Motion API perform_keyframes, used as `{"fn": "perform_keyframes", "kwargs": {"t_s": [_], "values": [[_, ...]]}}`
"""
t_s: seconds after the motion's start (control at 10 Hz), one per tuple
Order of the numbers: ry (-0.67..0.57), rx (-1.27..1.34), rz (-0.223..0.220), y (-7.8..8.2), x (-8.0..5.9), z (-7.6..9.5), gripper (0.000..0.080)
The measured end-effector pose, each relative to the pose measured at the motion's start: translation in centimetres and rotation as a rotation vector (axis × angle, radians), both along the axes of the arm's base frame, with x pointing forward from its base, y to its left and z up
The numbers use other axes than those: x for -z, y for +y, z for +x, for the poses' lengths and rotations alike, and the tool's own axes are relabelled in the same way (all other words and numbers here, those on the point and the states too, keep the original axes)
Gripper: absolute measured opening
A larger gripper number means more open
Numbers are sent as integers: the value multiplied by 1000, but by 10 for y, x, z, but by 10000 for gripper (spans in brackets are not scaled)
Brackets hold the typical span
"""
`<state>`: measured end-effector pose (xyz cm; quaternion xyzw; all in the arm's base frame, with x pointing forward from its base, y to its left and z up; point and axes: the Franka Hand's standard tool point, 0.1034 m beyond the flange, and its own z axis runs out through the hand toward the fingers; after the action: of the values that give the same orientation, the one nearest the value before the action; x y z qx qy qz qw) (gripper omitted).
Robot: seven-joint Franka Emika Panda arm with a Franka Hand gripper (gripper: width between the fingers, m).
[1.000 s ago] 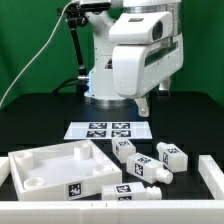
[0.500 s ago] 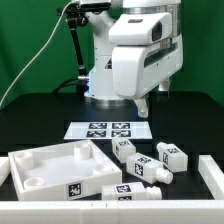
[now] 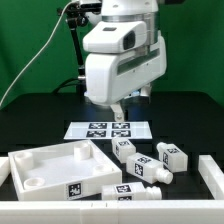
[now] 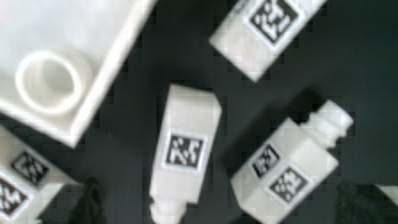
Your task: Assemble one leg
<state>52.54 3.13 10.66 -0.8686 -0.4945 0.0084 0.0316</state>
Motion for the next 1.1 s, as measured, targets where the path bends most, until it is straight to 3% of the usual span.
{"fn": "perform_keyframes", "kwargs": {"t_s": [0.4,0.7,0.9,1.1], "values": [[8,77,-1,0,3,-1,650],[37,453,-5,-9,7,-6,650],[39,725,-17,-6,18,-10,650],[44,736,-19,-7,22,-9,650]]}}
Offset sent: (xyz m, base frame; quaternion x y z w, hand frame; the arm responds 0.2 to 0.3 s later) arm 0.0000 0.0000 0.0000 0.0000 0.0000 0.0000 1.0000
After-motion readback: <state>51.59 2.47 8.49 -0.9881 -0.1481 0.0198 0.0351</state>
